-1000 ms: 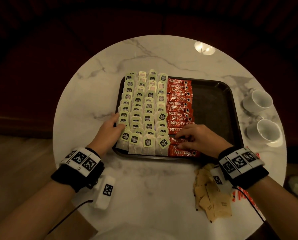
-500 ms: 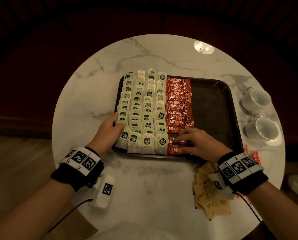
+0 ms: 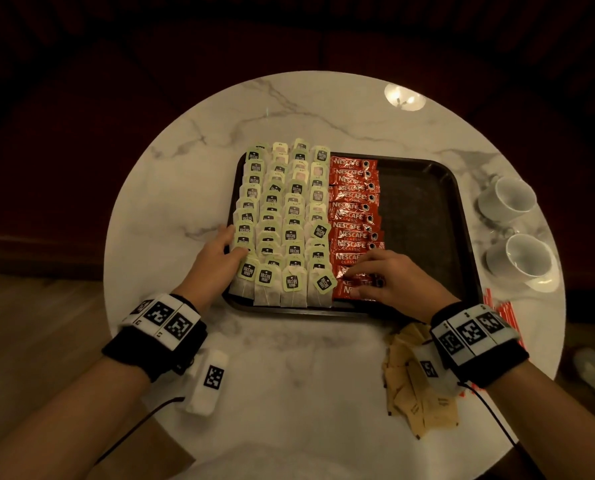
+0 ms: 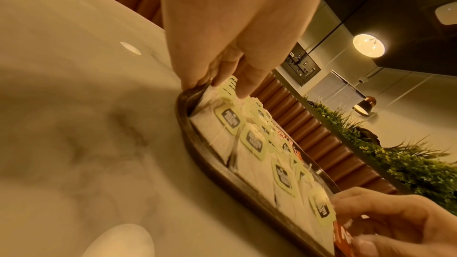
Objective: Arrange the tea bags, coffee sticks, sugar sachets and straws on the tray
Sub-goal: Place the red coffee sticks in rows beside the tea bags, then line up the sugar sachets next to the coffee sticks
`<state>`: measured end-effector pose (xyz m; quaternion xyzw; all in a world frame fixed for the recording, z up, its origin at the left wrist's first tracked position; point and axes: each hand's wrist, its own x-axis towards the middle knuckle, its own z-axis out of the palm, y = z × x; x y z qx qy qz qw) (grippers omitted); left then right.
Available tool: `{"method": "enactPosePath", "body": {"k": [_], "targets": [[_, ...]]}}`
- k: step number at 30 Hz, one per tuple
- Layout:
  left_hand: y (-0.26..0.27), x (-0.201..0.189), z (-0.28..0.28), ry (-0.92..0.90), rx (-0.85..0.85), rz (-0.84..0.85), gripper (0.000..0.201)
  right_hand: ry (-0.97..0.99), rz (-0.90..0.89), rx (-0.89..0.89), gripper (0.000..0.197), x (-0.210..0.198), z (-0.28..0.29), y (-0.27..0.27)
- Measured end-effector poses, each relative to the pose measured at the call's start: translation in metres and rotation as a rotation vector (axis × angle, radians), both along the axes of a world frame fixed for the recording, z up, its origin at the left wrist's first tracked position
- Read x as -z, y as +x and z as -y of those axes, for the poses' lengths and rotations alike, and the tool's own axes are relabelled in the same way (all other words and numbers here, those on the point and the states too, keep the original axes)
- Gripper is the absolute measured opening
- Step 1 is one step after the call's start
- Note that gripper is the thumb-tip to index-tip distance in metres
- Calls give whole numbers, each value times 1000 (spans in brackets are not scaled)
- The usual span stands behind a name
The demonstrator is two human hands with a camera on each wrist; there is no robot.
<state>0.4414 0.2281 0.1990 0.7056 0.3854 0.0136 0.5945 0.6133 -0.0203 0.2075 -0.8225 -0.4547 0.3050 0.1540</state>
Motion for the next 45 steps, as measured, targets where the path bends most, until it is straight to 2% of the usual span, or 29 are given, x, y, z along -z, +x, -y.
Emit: {"method": "enactPosePath", "body": {"k": [4, 9, 14, 17, 22, 26, 28, 31, 34, 36, 42, 45], "targets": [[1, -3, 2, -22, -8, 10, 39, -43, 19, -22, 36, 0, 5, -5], [4, -6, 1, -48, -49, 28, 34, -31, 38, 46, 37, -2, 13, -12], [0, -10, 6, 4, -27, 16, 34, -25, -70, 62, 35, -8, 18, -18], [-1, -16, 11, 84, 17, 33, 39, 47, -92, 160, 29, -15, 25, -19], [0, -35, 34, 165, 38, 91, 43, 228, -56, 445, 21, -31, 57, -18], [3, -46, 70, 218, 194, 125, 26, 256, -44, 622, 20, -33, 93, -33], [5, -51, 94, 205, 320, 148, 18, 244, -30, 684, 19, -31, 111, -44], [5, -53, 128, 155, 573, 105, 16, 199, 2, 759, 19, -27, 136, -62], [6, -45, 157, 219, 799, 19, 26, 155, -85, 832, 23, -24, 153, -80], [7, -35, 173, 230, 883, -50, 39, 124, -156, 860, 34, -23, 160, -90], [7, -13, 202, 286, 1021, -82, 76, 41, -113, 813, 70, -20, 156, -102], [6, -8, 213, 324, 996, -113, 97, 19, -83, 770, 77, -16, 143, -96]]}}
